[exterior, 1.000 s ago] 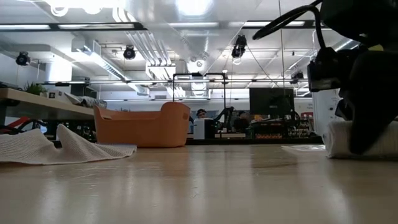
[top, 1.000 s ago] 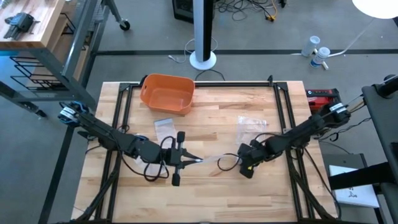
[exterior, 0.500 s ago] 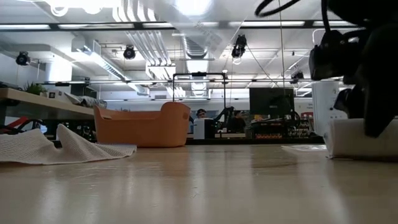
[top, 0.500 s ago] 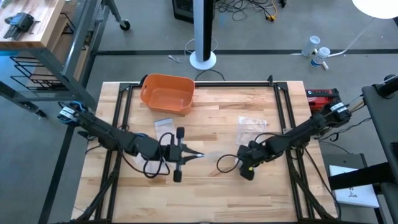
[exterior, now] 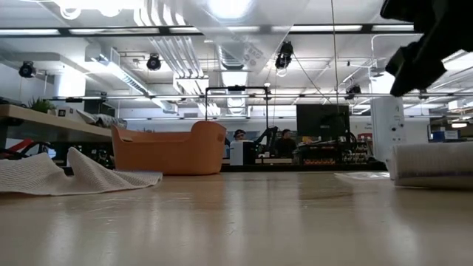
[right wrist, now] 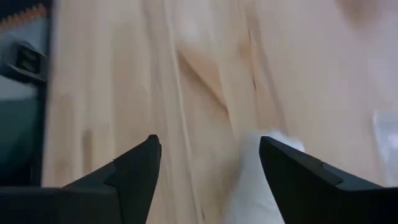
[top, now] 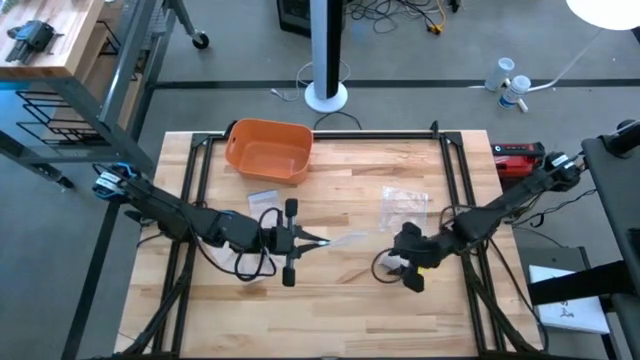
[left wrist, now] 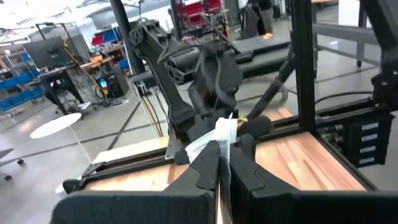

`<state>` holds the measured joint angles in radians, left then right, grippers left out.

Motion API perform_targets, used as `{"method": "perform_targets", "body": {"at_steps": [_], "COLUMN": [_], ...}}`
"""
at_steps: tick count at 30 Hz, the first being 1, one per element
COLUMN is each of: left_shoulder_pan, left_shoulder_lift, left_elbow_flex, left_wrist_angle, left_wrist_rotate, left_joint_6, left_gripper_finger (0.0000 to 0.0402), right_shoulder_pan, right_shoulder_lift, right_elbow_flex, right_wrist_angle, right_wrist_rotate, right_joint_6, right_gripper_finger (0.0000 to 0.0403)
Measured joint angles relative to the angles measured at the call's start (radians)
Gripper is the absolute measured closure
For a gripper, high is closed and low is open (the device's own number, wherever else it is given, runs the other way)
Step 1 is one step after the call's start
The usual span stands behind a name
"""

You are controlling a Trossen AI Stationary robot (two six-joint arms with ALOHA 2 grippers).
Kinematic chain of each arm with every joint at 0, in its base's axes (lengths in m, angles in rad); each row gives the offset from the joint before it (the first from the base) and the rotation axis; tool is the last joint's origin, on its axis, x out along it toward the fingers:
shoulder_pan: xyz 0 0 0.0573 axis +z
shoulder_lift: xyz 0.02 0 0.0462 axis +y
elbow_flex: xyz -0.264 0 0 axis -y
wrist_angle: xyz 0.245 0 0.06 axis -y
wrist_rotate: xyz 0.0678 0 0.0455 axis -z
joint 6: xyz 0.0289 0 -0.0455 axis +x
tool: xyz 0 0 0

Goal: Roll bandage
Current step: Put the white rolled bandage into the zip bag

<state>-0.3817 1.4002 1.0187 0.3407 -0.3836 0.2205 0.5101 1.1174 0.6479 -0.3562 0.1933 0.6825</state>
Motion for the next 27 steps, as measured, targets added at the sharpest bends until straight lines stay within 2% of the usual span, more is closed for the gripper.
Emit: {"method": "perform_targets", "body": {"at_steps": [3, 8, 11, 14, 16, 23, 27], "left_shoulder_pan": [0.000, -0.001, -0.001, -0.001, 0.000, 0.000, 0.000], "left_shoulder_lift": [-0.001, -0.001, -0.001, -0.001, 0.004, 0.027, 0.035], "left_elbow_flex": [0.000, 0.000, 0.000, -0.001, -0.003, -0.005, -0.006], "left_wrist_angle": [0.007, 0.007, -0.001, 0.004, 0.005, 0.014, 0.036], "left_wrist_rotate": [0.000, 0.000, 0.000, 0.001, 0.001, 0.001, 0.012], "left_joint_6": [-0.002, -0.022, -0.023, -0.033, -0.043, -0.026, -0.004], "left_gripper_finger": [0.0401, 0.0401, 0.0401, 0.0401, 0.0401, 0.0401, 0.0401], "right_shoulder_pan": [0.027, 0.058, 0.087, 0.107, 0.110, 0.110, 0.109], "right_shoulder_lift": [-0.036, -0.088, -0.134, -0.179, -0.197, -0.199, -0.199], "right_elbow_flex": [0.000, 0.000, 0.000, 0.000, 0.000, 0.000, 0.000], "right_wrist_angle": [0.002, 0.004, 0.021, 0.079, 0.118, 0.465, 0.598], "right_wrist_rotate": [0.084, 0.114, 0.200, 0.274, 0.279, 0.281, 0.281], "right_joint_6": [-0.049, -0.124, -0.191, -0.273, -0.343, -0.686, -0.791], "right_gripper_finger": [0.0156, 0.0172, 0.0180, 0.0187, 0.0190, 0.0192, 0.0196]}}
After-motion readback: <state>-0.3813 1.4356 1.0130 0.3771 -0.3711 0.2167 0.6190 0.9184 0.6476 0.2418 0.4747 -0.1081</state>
